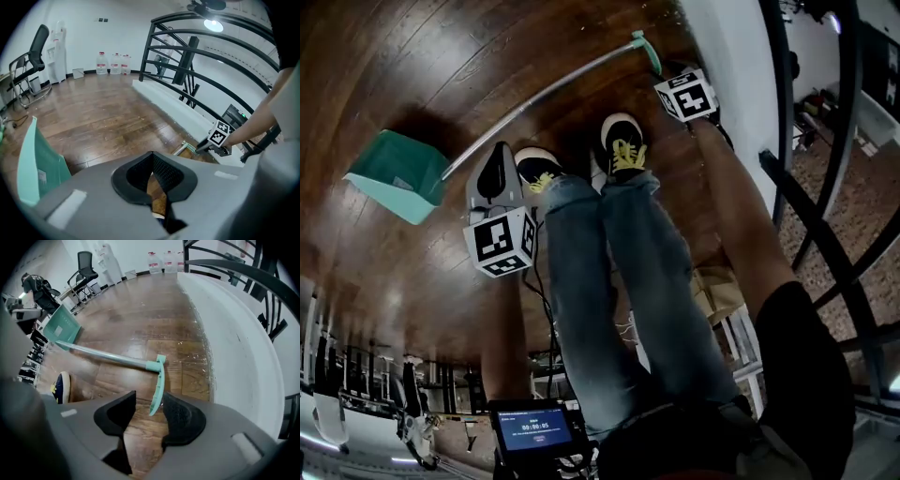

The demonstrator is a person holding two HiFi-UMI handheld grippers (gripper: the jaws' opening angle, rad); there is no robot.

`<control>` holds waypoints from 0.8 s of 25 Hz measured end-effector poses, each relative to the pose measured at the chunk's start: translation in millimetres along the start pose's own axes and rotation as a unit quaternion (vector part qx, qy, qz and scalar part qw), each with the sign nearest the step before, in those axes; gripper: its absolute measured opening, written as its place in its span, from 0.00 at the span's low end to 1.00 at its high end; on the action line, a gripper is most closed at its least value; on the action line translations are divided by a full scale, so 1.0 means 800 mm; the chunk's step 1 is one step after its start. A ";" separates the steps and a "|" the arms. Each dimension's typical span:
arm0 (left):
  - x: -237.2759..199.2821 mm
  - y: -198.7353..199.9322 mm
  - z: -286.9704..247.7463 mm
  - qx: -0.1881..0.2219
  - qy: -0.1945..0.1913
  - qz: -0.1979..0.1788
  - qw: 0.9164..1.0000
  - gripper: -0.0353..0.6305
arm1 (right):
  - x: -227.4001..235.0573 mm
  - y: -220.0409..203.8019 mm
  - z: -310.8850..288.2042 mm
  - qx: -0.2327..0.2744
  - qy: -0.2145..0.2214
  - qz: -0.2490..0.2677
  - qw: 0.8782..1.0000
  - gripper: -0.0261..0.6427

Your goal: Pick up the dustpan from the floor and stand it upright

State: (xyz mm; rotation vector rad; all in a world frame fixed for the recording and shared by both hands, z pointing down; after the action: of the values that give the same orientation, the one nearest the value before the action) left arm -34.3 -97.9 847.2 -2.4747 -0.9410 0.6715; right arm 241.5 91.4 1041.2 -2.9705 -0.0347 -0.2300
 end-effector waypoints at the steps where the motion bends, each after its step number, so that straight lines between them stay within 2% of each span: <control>1: -0.003 0.002 -0.003 0.002 0.000 -0.002 1.000 0.08 | 0.005 0.003 -0.006 -0.002 -0.007 -0.001 1.000 0.31; 7: -0.026 0.003 -0.016 0.011 0.008 0.009 1.000 0.08 | 0.022 0.000 -0.034 -0.029 -0.032 -0.009 0.999 0.27; 9: -0.029 0.004 -0.021 0.015 0.007 0.003 1.000 0.08 | 0.023 0.000 -0.042 -0.033 -0.036 -0.008 0.999 0.19; 14: -0.032 0.003 -0.036 0.017 0.004 -0.003 1.000 0.08 | 0.022 -0.005 -0.056 -0.048 -0.042 -0.017 0.998 0.18; 17: -0.027 0.010 -0.031 0.019 0.003 -0.007 1.000 0.08 | 0.024 -0.005 -0.038 -0.060 -0.046 -0.042 0.996 0.17; 20: -0.023 0.032 -0.007 0.024 0.009 -0.004 1.000 0.08 | 0.025 0.019 0.009 -0.047 -0.057 -0.062 0.995 0.15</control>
State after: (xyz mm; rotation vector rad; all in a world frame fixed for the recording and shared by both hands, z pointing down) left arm -30.1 -129.1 843.9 -2.4304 -0.9165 0.6606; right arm 262.6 77.5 1034.8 -3.0745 -0.2301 -0.0802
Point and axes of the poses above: the fingertips, and each gripper's own axes: z backward along the fingers, x to its right, y out of its top, the point moved 2 cm from there along z, backward along the fingers, and after that the axes turned 7 degrees about z, right-handed, at the moved point
